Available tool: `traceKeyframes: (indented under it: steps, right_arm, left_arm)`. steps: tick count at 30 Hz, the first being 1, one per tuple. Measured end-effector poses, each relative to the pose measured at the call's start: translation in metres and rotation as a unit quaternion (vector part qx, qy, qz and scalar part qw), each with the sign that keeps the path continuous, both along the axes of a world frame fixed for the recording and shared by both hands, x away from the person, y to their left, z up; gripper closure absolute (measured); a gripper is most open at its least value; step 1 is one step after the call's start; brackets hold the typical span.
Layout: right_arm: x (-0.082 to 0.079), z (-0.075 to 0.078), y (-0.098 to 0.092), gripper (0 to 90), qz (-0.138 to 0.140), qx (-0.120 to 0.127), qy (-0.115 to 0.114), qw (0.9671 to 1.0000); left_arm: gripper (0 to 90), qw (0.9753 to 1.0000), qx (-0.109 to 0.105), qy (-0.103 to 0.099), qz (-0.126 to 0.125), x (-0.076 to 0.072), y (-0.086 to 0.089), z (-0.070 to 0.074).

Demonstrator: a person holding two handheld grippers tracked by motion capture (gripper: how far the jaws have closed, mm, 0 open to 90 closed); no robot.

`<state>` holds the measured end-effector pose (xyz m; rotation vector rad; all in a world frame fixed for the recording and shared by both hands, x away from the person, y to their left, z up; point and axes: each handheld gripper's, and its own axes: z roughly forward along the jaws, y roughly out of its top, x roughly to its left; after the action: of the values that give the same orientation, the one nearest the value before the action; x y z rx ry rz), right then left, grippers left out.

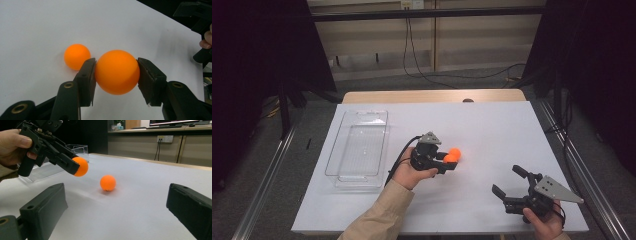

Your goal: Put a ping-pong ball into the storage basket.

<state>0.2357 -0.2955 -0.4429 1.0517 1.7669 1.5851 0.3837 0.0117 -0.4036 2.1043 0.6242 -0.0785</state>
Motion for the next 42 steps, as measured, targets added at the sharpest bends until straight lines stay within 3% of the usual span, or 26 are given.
traceKeyframes:
  steps: [42]
  right_arm:
    - [0.0,0.0,0.001,2.5,0.002,0.0,0.0,1.0]
  left_arm:
    - [51.1,0.9993,-0.012,0.012,0.034,0.012,0.033,0.02]
